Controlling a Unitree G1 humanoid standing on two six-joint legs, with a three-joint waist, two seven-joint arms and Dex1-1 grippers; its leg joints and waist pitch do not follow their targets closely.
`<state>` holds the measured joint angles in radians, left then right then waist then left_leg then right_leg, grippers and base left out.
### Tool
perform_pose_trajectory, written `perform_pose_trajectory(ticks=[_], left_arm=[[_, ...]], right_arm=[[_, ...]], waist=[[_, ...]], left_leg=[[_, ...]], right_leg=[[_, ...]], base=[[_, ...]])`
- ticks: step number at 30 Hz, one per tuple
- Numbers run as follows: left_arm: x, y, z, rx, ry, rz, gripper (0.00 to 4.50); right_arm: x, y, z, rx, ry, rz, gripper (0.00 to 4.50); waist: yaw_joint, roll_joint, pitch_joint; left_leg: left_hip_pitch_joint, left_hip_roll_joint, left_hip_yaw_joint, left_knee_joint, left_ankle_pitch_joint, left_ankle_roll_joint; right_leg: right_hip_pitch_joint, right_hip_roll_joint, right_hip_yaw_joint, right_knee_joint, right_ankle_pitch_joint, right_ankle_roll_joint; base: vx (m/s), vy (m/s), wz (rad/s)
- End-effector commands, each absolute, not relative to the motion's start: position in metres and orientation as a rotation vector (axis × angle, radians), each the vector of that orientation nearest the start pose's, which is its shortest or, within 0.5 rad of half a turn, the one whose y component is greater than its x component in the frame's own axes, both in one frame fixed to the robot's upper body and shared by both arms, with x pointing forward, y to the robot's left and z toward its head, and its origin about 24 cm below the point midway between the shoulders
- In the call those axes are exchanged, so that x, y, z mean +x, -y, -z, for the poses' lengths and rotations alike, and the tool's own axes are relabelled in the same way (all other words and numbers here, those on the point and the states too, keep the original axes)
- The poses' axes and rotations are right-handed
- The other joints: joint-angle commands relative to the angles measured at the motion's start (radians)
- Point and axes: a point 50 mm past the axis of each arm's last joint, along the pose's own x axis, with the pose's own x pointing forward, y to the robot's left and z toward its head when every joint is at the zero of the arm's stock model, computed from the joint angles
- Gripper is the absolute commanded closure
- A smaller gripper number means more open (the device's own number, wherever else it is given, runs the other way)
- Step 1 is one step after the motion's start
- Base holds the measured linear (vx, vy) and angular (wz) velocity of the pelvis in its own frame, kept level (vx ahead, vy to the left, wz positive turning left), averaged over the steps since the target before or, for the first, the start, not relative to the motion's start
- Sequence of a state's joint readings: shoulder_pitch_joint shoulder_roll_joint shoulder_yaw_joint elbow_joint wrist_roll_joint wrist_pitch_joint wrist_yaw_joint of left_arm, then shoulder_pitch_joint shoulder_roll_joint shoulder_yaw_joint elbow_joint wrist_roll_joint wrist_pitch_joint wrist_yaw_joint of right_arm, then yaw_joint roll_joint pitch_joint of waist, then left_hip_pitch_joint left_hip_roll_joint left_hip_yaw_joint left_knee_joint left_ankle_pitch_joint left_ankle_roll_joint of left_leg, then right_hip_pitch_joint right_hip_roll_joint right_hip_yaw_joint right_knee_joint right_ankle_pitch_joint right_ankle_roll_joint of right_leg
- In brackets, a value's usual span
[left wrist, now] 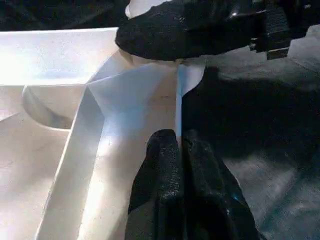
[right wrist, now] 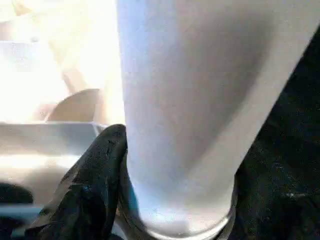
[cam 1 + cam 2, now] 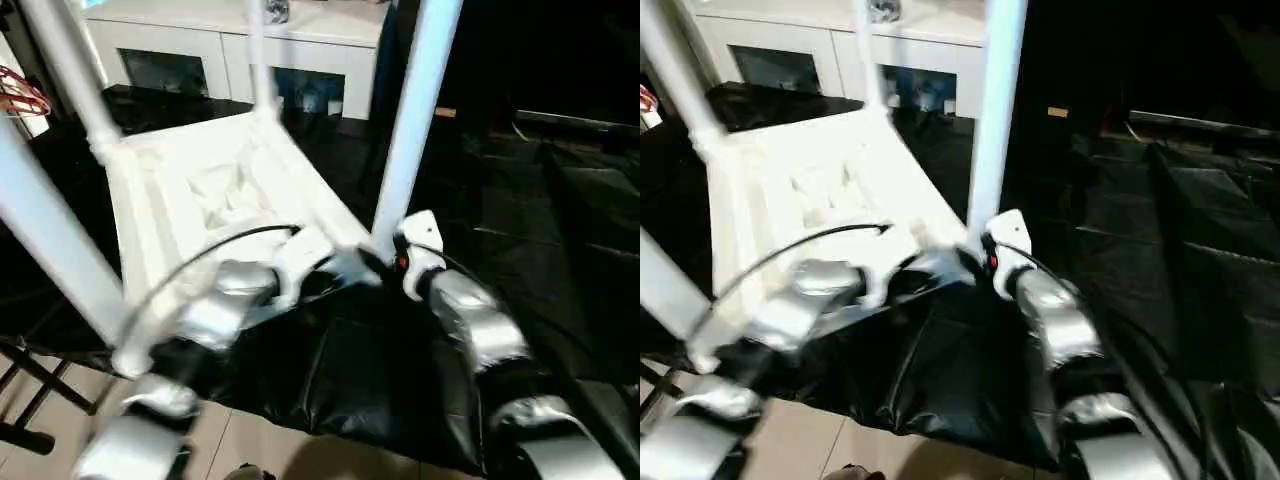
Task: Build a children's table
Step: Rotate leg to tighten
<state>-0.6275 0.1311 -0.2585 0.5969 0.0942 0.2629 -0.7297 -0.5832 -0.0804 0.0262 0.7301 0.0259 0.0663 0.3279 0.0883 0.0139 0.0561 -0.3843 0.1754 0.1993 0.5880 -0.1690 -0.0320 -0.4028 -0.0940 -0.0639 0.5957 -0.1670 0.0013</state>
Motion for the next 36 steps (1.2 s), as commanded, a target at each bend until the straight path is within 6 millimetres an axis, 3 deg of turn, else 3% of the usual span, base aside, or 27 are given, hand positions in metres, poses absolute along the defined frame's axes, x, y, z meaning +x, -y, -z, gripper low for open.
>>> perform_pose_trajectory(ticks=[1,3,9,16,22,26,31,36], left_arm=[[0.338,-0.05,-0.066,0.295,-0.278,0.977,4.5],[0.337,-0.047,-0.067,0.304,-0.266,1.0,4.5],[0.33,-0.057,-0.065,0.309,-0.267,1.076,4.5],[0.321,-0.076,-0.065,0.304,-0.278,1.2,4.5],[0.315,-0.095,-0.067,0.339,-0.286,1.31,4.5],[0.309,-0.105,-0.069,0.327,-0.298,1.387,4.5],[0.303,-0.116,-0.07,0.327,-0.335,1.451,4.5],[0.3,-0.121,-0.069,0.331,-0.356,1.476,4.5]], right_arm=[[0.34,0.084,-0.029,-0.062,-0.268,-0.555,1.46],[0.341,0.084,-0.032,-0.047,-0.253,-0.569,1.11],[0.346,0.102,-0.042,-0.08,-0.197,-0.581,0.66],[0.34,0.123,-0.055,-0.187,-0.155,-0.81,0.66],[0.324,0.135,-0.054,-0.28,-0.224,-1.084,0.66],[0.318,0.139,-0.055,-0.291,-0.25,-1.174,0.66],[0.314,0.141,-0.058,-0.27,-0.253,-1.233,1.24],[0.31,0.141,-0.059,-0.257,-0.262,-1.279,1.54]], waist=[[0.0,-0.008,-0.071],[0.002,-0.007,-0.071],[0.0,-0.006,-0.071],[0.006,-0.008,-0.071],[0.012,-0.011,-0.071],[0.013,-0.01,-0.07],[0.019,-0.008,-0.069],[0.025,-0.008,-0.07]], left_leg=[[0.023,0.051,-0.028,-0.075,-0.27,0.002],[0.022,0.051,-0.027,-0.074,-0.259,0.011],[0.021,0.053,-0.028,-0.075,-0.27,0.015],[0.02,0.057,-0.025,-0.071,-0.239,0.047],[0.017,0.059,-0.025,-0.07,-0.233,0.054],[0.02,0.061,-0.023,-0.069,-0.232,0.058],[0.024,0.063,-0.022,-0.072,-0.251,0.045],[0.025,0.063,-0.023,-0.073,-0.256,0.034]], right_leg=[[0.037,-0.063,0.042,-0.076,-0.275,-0.193],[0.037,-0.062,0.042,-0.074,-0.26,-0.198],[0.04,-0.063,0.041,-0.073,-0.266,-0.203],[0.041,-0.063,0.041,-0.067,-0.23,-0.222],[0.046,-0.062,0.04,-0.063,-0.226,-0.228],[0.041,-0.063,0.04,-0.06,-0.223,-0.25],[0.037,-0.061,0.041,-0.061,-0.246,-0.248],[0.036,-0.061,0.041,-0.06,-0.245,-0.243]], base=[[0.0,0.0,0.0],[0.0,0.0,0.0],[0.0,0.0,0.0],[0.0,0.0,0.0],[0.0,0.0,0.0],[0.0,0.0,0.0],[0.0,0.0,0.0],[0.0,0.0,0.0]])
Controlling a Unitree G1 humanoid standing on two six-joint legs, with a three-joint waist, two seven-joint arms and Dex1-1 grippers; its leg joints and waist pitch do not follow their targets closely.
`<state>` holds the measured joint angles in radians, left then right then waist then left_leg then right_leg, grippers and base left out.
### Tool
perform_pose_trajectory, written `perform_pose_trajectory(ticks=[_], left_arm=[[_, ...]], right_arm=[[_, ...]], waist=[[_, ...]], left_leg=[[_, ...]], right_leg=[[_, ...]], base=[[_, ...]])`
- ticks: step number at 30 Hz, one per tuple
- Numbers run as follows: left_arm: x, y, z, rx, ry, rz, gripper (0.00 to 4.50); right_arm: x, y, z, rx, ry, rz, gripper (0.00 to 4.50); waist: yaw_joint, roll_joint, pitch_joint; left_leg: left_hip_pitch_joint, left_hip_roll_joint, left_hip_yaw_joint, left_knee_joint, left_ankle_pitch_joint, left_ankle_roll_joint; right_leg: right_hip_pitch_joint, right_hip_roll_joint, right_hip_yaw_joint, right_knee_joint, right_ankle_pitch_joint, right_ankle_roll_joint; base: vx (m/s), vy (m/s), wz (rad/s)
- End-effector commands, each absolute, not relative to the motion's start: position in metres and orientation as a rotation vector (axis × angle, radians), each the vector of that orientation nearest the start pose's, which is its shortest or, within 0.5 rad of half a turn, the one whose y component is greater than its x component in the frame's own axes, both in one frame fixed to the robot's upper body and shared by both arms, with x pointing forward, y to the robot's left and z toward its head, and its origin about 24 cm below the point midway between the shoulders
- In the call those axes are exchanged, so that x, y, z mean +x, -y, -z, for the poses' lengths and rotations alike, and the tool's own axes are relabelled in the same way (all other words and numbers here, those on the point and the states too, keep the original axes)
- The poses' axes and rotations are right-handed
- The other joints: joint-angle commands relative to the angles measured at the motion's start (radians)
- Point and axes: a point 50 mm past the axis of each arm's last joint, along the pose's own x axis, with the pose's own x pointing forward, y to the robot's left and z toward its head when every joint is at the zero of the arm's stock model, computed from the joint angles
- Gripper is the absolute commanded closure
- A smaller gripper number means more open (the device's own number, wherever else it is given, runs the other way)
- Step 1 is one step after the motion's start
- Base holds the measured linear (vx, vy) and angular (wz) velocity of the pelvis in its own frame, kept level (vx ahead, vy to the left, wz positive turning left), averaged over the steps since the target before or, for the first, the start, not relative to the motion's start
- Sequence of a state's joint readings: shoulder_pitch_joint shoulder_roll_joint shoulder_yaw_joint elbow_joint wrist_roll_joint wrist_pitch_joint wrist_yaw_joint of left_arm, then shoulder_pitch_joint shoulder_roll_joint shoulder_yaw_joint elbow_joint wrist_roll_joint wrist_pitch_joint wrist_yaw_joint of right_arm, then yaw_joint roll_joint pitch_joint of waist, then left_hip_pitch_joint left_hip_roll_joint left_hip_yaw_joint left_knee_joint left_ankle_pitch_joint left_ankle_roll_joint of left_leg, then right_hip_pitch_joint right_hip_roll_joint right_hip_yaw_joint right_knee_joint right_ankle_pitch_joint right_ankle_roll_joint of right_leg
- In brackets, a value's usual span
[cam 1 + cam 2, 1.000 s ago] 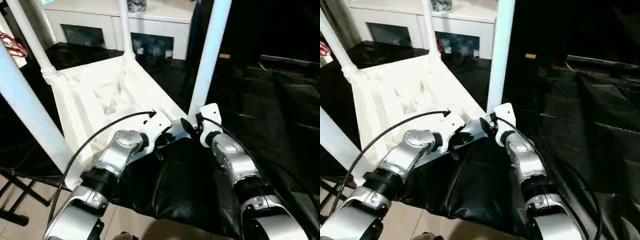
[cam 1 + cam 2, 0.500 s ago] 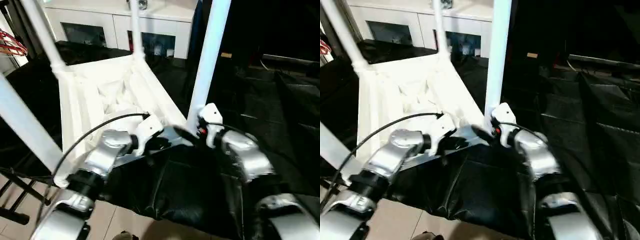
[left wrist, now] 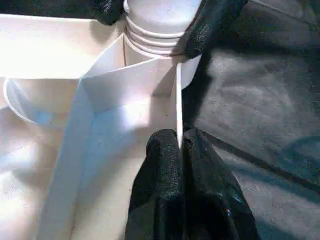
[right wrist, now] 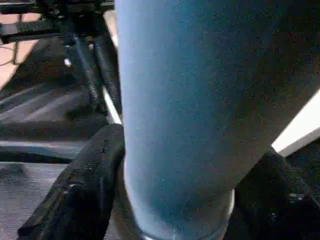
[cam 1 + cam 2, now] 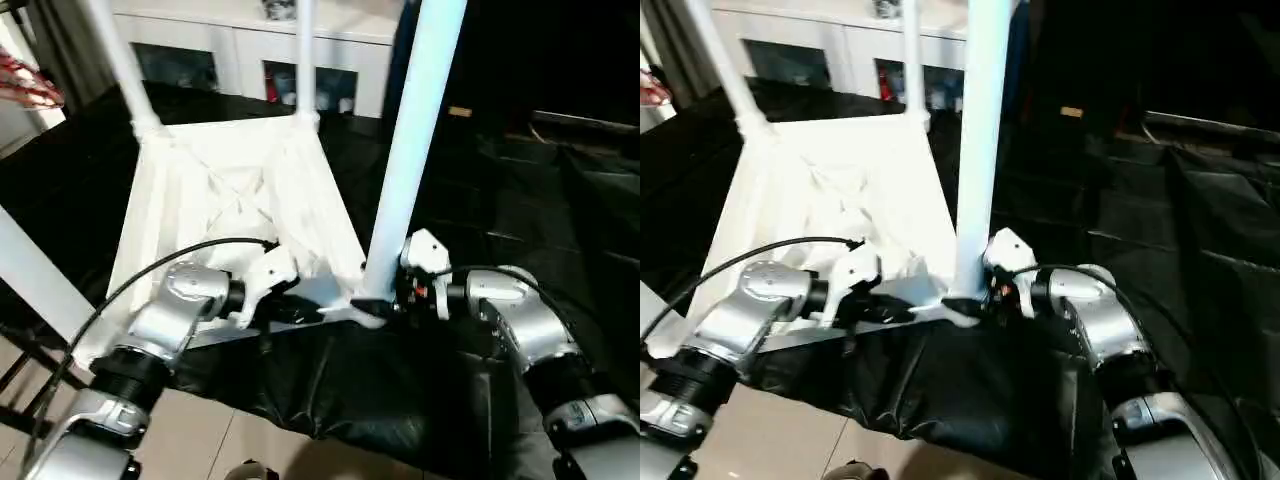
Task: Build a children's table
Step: Rotate leg to tighten
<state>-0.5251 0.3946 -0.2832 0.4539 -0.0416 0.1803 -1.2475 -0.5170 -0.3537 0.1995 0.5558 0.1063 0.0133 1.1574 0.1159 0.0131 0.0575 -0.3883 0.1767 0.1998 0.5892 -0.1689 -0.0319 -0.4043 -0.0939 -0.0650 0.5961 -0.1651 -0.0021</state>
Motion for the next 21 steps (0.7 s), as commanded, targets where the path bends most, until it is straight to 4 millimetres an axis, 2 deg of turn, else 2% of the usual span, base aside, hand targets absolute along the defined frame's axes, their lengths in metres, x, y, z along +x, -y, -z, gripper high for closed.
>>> perform_pose_trajectory(ticks=[1,5,10,12,13,14,15,16,17,18,19,21], left_arm=[[0.299,-0.123,-0.069,0.333,-0.362,1.482,4.5],[0.299,-0.123,-0.068,0.334,-0.366,1.484,4.5],[0.305,-0.12,-0.063,0.361,-0.372,1.394,4.5],[0.313,-0.118,-0.06,0.378,-0.374,1.292,4.5],[0.32,-0.115,-0.059,0.374,-0.369,1.213,4.5],[0.325,-0.112,-0.059,0.368,-0.362,1.156,4.5],[0.333,-0.106,-0.06,0.354,-0.352,1.067,4.5],[0.334,-0.105,-0.06,0.352,-0.35,1.052,4.5],[0.339,-0.101,-0.061,0.339,-0.342,0.989,4.5],[0.339,-0.101,-0.061,0.339,-0.342,0.989,4.5],[0.346,-0.092,-0.063,0.316,-0.327,0.906,4.5],[0.349,-0.087,-0.065,0.315,-0.319,0.879,4.5]], right_arm=[[0.309,0.141,-0.058,-0.256,-0.272,-1.294,1.72],[0.306,0.141,-0.056,-0.253,-0.29,-1.316,1.85],[0.304,0.137,-0.049,-0.247,-0.303,-1.286,1.88],[0.31,0.134,-0.044,-0.248,-0.302,-1.179,1.88],[0.316,0.131,-0.04,-0.239,-0.301,-1.066,1.89],[0.321,0.129,-0.037,-0.224,-0.3,-0.982,1.89],[0.328,0.125,-0.033,-0.185,-0.298,-0.844,1.89],[0.33,0.124,-0.033,-0.178,-0.298,-0.822,1.89],[0.333,0.12,-0.03,-0.145,-0.301,-0.74,1.89],[0.333,0.12,-0.03,-0.145,-0.301,-0.74,1.89],[0.338,0.112,-0.027,-0.105,-0.303,-0.623,1.89],[0.34,0.108,-0.025,-0.098,-0.309,-0.569,1.89]], waist=[[-0.001,-0.008,-0.071],[0.002,-0.009,-0.071],[0.006,-0.009,-0.072],[0.001,-0.008,-0.07],[-0.001,-0.011,-0.068],[-0.001,-0.011,-0.068],[-0.013,-0.012,-0.064],[-0.017,-0.012,-0.065],[-0.018,-0.013,-0.066],[-0.024,-0.013,-0.064],[-0.026,-0.013,-0.064],[-0.03,-0.012,-0.068]], left_leg=[[0.03,0.062,-0.023,-0.074,-0.259,0.032],[0.03,0.062,-0.023,-0.073,-0.245,0.032],[0.029,0.061,-0.023,-0.073,-0.238,0.03],[0.029,0.06,-0.024,-0.074,-0.249,0.022],[0.032,0.058,-0.025,-0.076,-0.272,0.006],[0.032,0.058,-0.025,-0.076,-0.272,0.006],[0.031,0.053,-0.029,-0.079,-0.307,-0.023],[0.036,0.054,-0.034,-0.08,-0.33,-0.039],[0.035,0.054,-0.035,-0.08,-0.332,-0.039],[0.033,0.053,-0.034,-0.081,-0.335,-0.036],[0.034,0.053,-0.034,-0.081,-0.334,-0.035],[0.029,0.05,-0.032,-0.079,-0.307,-0.027]], right_leg=[[0.037,-0.062,0.043,-0.06,-0.25,-0.239],[0.037,-0.062,0.044,-0.059,-0.238,-0.238],[0.038,-0.064,0.044,-0.06,-0.243,-0.234],[0.033,-0.064,0.045,-0.063,-0.26,-0.229],[0.033,-0.064,0.045,-0.069,-0.298,-0.221],[0.033,-0.064,0.045,-0.069,-0.298,-0.221],[0.033,-0.068,0.044,-0.077,-0.382,-0.199],[0.032,-0.07,0.041,-0.081,-0.43,-0.183],[0.034,-0.071,0.04,-0.082,-0.434,-0.176],[0.031,-0.069,0.042,-0.085,-0.432,-0.168],[0.031,-0.069,0.043,-0.087,-0.427,-0.167],[0.033,-0.067,0.043,-0.084,-0.391,-0.171]], base=[[0.0,0.0,0.0],[0.0,0.0,0.0],[0.0,0.0,0.0],[0.0,0.0,0.0],[0.0,0.0,0.0],[0.0,0.0,0.0],[0.0,0.0,0.0],[0.0,0.0,0.0],[0.0,0.0,0.0],[0.0,0.0,0.0],[0.0,0.0,0.0],[0.0,0.0,0.0]])
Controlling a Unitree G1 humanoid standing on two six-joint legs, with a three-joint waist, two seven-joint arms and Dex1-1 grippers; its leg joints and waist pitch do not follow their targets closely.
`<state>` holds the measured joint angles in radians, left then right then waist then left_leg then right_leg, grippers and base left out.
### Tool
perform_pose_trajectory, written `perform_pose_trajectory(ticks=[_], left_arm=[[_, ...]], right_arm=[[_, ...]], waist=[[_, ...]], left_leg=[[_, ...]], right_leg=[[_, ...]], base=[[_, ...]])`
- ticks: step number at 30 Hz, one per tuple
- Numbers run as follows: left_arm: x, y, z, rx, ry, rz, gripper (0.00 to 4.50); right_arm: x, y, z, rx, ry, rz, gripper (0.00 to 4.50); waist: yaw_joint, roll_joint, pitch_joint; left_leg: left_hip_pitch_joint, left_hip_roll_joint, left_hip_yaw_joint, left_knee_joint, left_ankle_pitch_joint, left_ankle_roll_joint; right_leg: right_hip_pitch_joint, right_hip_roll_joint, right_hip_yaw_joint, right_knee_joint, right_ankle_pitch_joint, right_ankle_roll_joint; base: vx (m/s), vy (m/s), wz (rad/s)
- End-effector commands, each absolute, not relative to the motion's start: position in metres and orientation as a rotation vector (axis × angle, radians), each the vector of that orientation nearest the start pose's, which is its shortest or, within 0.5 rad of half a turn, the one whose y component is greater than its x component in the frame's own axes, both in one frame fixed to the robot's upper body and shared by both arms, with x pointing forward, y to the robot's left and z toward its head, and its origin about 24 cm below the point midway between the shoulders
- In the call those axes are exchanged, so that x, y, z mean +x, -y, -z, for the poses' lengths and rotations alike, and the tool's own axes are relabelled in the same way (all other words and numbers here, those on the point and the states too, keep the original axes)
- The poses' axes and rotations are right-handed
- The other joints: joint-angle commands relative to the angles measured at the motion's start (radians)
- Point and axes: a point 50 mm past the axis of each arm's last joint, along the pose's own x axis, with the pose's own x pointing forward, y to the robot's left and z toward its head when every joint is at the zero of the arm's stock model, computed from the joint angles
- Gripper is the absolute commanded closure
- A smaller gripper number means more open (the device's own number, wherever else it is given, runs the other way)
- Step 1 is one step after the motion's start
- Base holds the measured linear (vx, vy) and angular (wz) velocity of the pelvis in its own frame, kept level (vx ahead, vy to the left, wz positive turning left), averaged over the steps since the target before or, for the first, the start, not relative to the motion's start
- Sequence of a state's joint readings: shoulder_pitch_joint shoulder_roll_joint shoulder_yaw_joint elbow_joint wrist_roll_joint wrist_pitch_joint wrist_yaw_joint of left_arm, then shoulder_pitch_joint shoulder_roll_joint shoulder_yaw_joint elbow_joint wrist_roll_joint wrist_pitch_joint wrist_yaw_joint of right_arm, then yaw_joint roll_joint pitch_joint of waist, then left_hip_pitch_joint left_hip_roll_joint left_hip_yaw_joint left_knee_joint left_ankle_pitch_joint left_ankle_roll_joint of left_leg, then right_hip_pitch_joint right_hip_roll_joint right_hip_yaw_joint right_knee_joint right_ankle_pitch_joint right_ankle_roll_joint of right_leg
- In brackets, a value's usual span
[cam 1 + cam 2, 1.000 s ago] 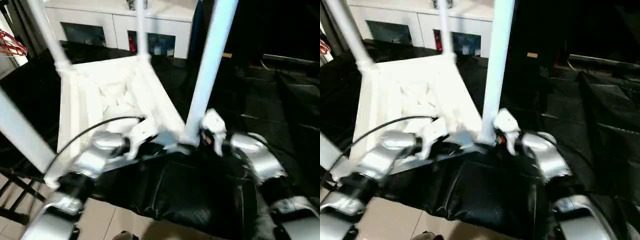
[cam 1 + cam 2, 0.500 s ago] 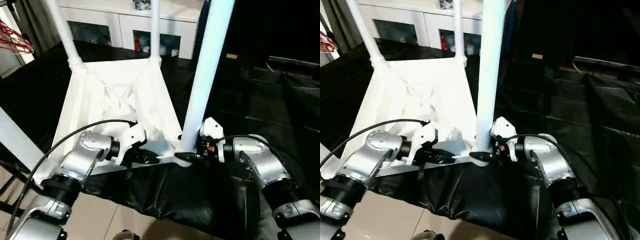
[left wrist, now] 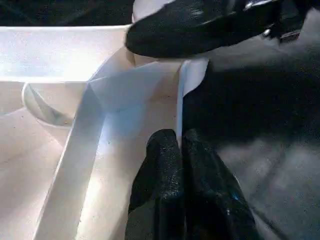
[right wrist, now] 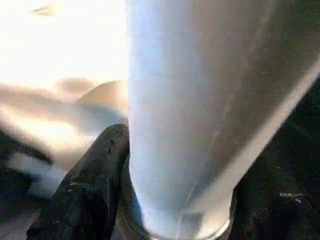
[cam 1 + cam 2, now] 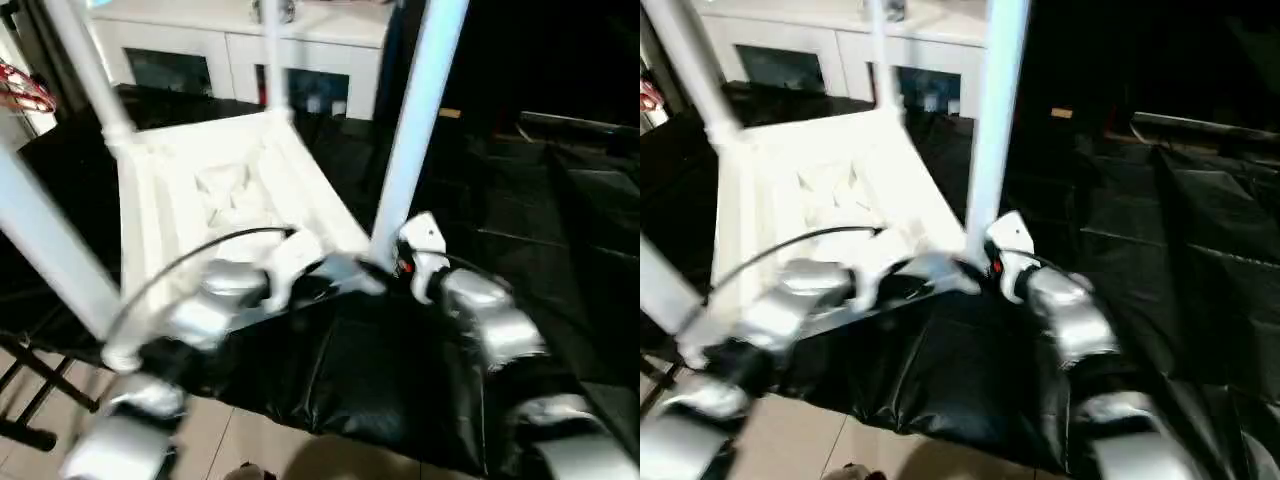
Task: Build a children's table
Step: Rotate leg to tighten
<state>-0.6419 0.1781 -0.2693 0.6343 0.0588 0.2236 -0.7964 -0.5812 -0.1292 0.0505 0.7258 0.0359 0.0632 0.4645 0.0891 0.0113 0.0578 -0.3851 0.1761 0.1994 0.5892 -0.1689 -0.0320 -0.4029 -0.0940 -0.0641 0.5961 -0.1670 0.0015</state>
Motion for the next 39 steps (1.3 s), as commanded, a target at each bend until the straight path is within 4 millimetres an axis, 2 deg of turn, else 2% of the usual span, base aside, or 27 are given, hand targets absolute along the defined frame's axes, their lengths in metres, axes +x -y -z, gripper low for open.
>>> perform_pose_trajectory(ticks=[1,2,5,6,9,10,13,18,22,25,27,29,33,35,36,39], left_arm=[[0.35,-0.083,-0.065,0.316,-0.314,0.87,4.5],[0.35,-0.07,-0.067,0.293,-0.302,0.888,4.5],[0.346,-0.061,-0.067,0.3,-0.29,0.938,4.5],[0.345,-0.059,-0.066,0.306,-0.289,0.952,4.5],[0.341,-0.059,-0.064,0.326,-0.297,0.995,4.5],[0.34,-0.061,-0.063,0.331,-0.303,1.004,4.5],[0.337,-0.071,-0.061,0.349,-0.308,1.05,4.5],[0.332,-0.083,-0.061,0.353,-0.313,1.123,4.5],[0.327,-0.092,-0.063,0.342,-0.312,1.19,4.5],[0.319,-0.101,-0.064,0.349,-0.322,1.283,4.5],[0.318,-0.102,-0.064,0.351,-0.323,1.301,4.5],[0.314,-0.106,-0.063,0.36,-0.333,1.343,4.5],[0.306,-0.116,-0.062,0.37,-0.37,1.418,4.5],[0.304,-0.118,-0.062,0.373,-0.381,1.433,4.5],[0.302,-0.12,-0.062,0.374,-0.392,1.448,4.5],[0.3,-0.124,-0.062,0.376,-0.402,1.468,4.5]], right_arm=[[0.341,0.104,-0.024,-0.097,-0.313,-0.54,1.89],[0.342,0.092,-0.024,-0.095,-0.3,-0.537,1.89],[0.341,0.084,-0.026,-0.095,-0.279,-0.575,1.89],[0.341,0.083,-0.027,-0.095,-0.274,-0.585,1.33],[0.34,0.083,-0.031,-0.055,-0.256,-0.633,1.07],[0.34,0.084,-0.033,-0.05,-0.251,-0.646,0.77],[0.341,0.091,-0.037,-0.091,-0.226,-0.678,0.67],[0.34,0.105,-0.041,-0.154,-0.212,-0.764,0.67],[0.332,0.117,-0.044,-0.223,-0.225,-0.925,0.67],[0.323,0.126,-0.046,-0.247,-0.255,-1.075,0.67],[0.32,0.128,-0.047,-0.247,-0.261,-1.107,0.67],[0.318,0.13,-0.048,-0.25,-0.27,-1.153,0.67],[0.312,0.134,-0.049,-0.254,-0.296,-1.232,0.67],[0.311,0.134,-0.049,-0.255,-0.301,-1.249,0.67],[0.31,0.135,-0.049,-0.257,-0.307,-1.264,0.67],[0.307,0.135,-0.049,-0.264,-0.322,-1.294,0.67]], waist=[[-0.002,-0.01,-0.069],[-0.002,-0.009,-0.069],[0.0,-0.009,-0.072],[0.0,-0.008,-0.072],[0.0,-0.008,-0.072],[0.0,-0.007,-0.072],[0.0,-0.007,-0.07],[-0.003,-0.006,-0.071],[0.002,-0.005,-0.073],[0.007,-0.009,-0.073],[0.008,-0.008,-0.072],[0.011,-0.008,-0.071],[0.015,-0.01,-0.069],[0.016,-0.01,-0.069],[0.016,-0.014,-0.068],[0.021,-0.012,-0.068]], left_leg=[[0.027,0.051,-0.031,-0.078,-0.3,-0.023],[0.027,0.051,-0.03,-0.078,-0.298,-0.02],[0.022,0.052,-0.03,-0.077,-0.279,-0.006],[0.023,0.052,-0.028,-0.076,-0.273,0.001],[0.021,0.052,-0.028,-0.076,-0.264,0.017],[0.022,0.053,-0.028,-0.076,-0.265,0.019],[0.022,0.054,-0.028,-0.078,-0.275,0.018],[0.021,0.055,-0.029,-0.077,-0.275,0.015],[0.019,0.057,-0.025,-0.073,-0.235,0.04],[0.019,0.058,-0.024,-0.071,-0.233,0.05],[0.02,0.06,-0.023,-0.072,-0.232,0.054],[0.025,0.061,-0.023,-0.073,-0.25,0.046],[0.025,0.063,-0.025,-0.076,-0.27,0.036],[0.025,0.063,-0.023,-0.076,-0.267,0.032],[0.025,0.063,-0.023,-0.076,-0.264,0.031],[0.027,0.065,-0.024,-0.078,-0.268,0.024]], right_leg=[[0.031,-0.066,0.042,-0.084,-0.374,-0.176],[0.03,-0.066,0.042,-0.084,-0.359,-0.18],[0.036,-0.066,0.042,-0.077,-0.308,-0.189],[0.036,-0.065,0.042,-0.076,-0.287,-0.195],[0.039,-0.065,0.041,-0.073,-0.273,-0.201],[0.04,-0.065,0.041,-0.074,-0.275,-0.201],[0.038,-0.064,0.042,-0.075,-0.282,-0.2],[0.041,-0.066,0.042,-0.072,-0.274,-0.209],[0.043,-0.061,0.041,-0.061,-0.193,-0.236],[0.047,-0.062,0.04,-0.06,-0.192,-0.244],[0.044,-0.062,0.041,-0.058,-0.194,-0.246],[0.039,-0.062,0.04,-0.062,-0.23,-0.249],[0.039,-0.063,0.042,-0.063,-0.269,-0.236],[0.036,-0.063,0.043,-0.063,-0.266,-0.238],[0.036,-0.063,0.043,-0.063,-0.263,-0.238],[0.035,-0.064,0.043,-0.063,-0.275,-0.234]], base=[[0.0,0.0,0.0],[0.0,0.0,0.0],[0.0,0.0,0.0],[0.0,0.0,0.0],[0.0,0.0,0.0],[0.0,0.0,0.0],[0.0,0.0,0.0],[0.0,0.0,0.0],[0.0,0.0,0.0],[0.0,0.0,0.0],[0.0,0.0,0.0],[0.0,0.0,0.0],[0.0,0.0,0.0],[0.0,0.0,0.0],[0.0,0.0,0.0],[0.0,0.0,0.0]])
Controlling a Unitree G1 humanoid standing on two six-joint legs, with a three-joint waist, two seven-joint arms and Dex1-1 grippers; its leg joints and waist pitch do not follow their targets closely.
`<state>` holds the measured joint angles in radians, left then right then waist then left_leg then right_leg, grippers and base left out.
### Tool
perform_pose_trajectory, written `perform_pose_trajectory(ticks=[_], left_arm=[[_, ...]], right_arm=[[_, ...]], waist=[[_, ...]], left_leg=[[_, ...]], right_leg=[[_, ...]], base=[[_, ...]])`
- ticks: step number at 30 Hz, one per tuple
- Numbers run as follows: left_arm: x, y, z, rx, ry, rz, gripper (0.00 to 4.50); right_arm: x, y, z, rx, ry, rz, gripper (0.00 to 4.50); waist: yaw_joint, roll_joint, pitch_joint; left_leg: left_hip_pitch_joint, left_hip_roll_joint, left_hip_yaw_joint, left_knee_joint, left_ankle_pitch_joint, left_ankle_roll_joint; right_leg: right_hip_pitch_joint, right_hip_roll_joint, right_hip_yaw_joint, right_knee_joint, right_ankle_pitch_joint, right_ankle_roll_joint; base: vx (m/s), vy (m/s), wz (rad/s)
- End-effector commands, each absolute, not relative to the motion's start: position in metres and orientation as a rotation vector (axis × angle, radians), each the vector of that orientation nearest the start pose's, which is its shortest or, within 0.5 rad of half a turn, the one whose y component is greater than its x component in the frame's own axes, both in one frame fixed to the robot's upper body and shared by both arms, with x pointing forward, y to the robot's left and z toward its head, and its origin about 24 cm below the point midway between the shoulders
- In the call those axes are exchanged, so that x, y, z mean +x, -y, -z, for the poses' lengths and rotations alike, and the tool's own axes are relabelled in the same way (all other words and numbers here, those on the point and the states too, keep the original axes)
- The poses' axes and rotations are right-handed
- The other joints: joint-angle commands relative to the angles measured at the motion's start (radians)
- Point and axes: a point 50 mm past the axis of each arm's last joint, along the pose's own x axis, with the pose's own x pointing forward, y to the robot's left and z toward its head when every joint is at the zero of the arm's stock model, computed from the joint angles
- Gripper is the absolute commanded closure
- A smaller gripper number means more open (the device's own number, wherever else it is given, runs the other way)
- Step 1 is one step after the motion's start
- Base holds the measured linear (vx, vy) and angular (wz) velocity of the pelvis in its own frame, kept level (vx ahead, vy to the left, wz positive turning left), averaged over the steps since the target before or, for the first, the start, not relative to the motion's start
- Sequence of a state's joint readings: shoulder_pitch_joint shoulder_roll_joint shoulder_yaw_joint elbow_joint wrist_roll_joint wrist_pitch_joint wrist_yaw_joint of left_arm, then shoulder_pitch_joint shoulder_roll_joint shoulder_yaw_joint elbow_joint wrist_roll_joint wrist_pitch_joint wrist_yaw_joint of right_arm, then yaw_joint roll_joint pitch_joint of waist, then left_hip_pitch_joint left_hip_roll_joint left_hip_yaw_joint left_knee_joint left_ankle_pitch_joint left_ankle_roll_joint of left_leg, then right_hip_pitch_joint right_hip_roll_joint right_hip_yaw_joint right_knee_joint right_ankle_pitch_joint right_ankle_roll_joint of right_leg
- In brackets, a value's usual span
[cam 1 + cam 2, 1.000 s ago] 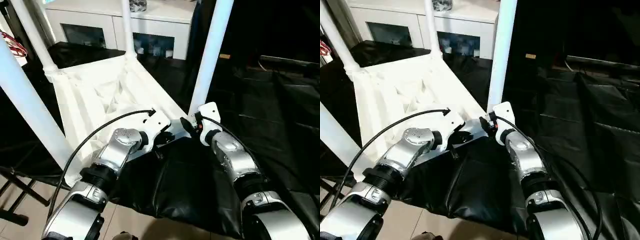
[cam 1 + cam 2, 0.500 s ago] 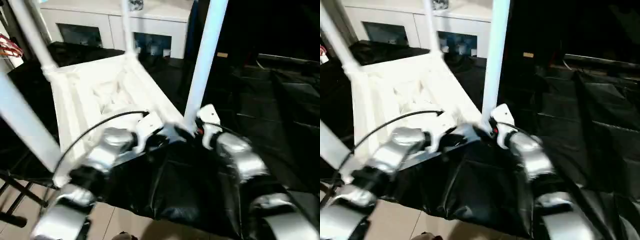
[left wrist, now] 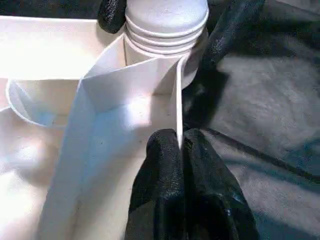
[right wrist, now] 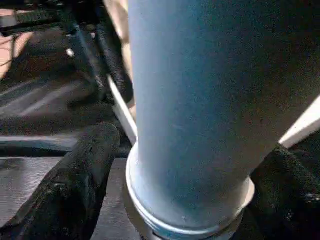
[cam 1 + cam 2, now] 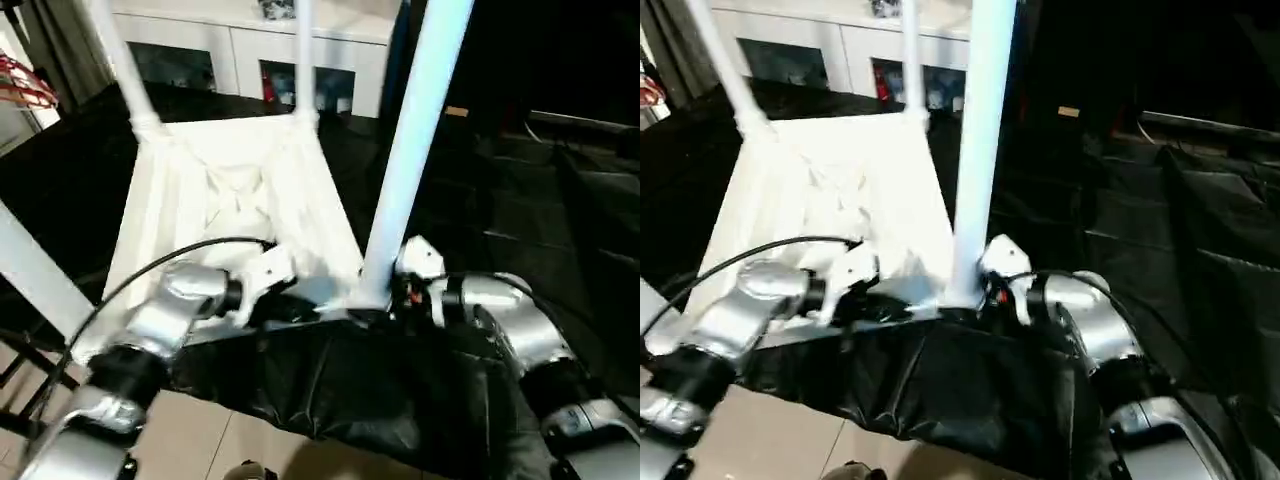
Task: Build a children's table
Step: Rotate leg to tighten
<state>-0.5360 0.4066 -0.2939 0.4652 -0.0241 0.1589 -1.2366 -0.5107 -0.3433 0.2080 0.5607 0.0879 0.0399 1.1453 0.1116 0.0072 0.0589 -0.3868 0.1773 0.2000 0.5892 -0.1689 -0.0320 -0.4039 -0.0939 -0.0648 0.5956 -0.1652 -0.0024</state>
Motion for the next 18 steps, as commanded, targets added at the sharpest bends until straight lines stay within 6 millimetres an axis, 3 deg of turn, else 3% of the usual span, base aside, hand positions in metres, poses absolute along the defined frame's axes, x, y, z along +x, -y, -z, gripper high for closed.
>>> perform_pose_trajectory(ticks=[1,11,16,18], left_arm=[[0.3,-0.125,-0.062,0.377,-0.405,1.473,4.5],[0.297,-0.125,-0.061,0.373,-0.411,1.472,4.5],[0.305,-0.121,-0.057,0.368,-0.394,1.341,4.5],[0.31,-0.119,-0.057,0.364,-0.382,1.286,4.5]], right_arm=[[0.305,0.135,-0.049,-0.268,-0.332,-1.311,0.84],[0.299,0.131,-0.047,-0.241,-0.337,-1.347,1.68],[0.298,0.123,-0.041,-0.198,-0.322,-1.273,1.75],[0.302,0.12,-0.038,-0.191,-0.318,-1.208,1.75]], waist=[[0.0,-0.008,-0.07],[0.003,-0.013,-0.07],[0.003,-0.011,-0.071],[-0.001,-0.014,-0.067]], left_leg=[[0.03,0.063,-0.024,-0.077,-0.265,0.022],[0.028,0.061,-0.024,-0.076,-0.251,0.021],[0.031,0.062,-0.024,-0.076,-0.252,0.018],[0.029,0.06,-0.026,-0.079,-0.278,0.006]], right_leg=[[0.035,-0.063,0.044,-0.061,-0.272,-0.229],[0.037,-0.064,0.045,-0.061,-0.268,-0.225],[0.034,-0.063,0.045,-0.061,-0.253,-0.227],[0.035,-0.065,0.045,-0.066,-0.296,-0.219]], base=[[0.0,0.0,0.0],[0.0,0.0,0.0],[0.0,0.0,0.0],[0.0,0.0,0.0]])
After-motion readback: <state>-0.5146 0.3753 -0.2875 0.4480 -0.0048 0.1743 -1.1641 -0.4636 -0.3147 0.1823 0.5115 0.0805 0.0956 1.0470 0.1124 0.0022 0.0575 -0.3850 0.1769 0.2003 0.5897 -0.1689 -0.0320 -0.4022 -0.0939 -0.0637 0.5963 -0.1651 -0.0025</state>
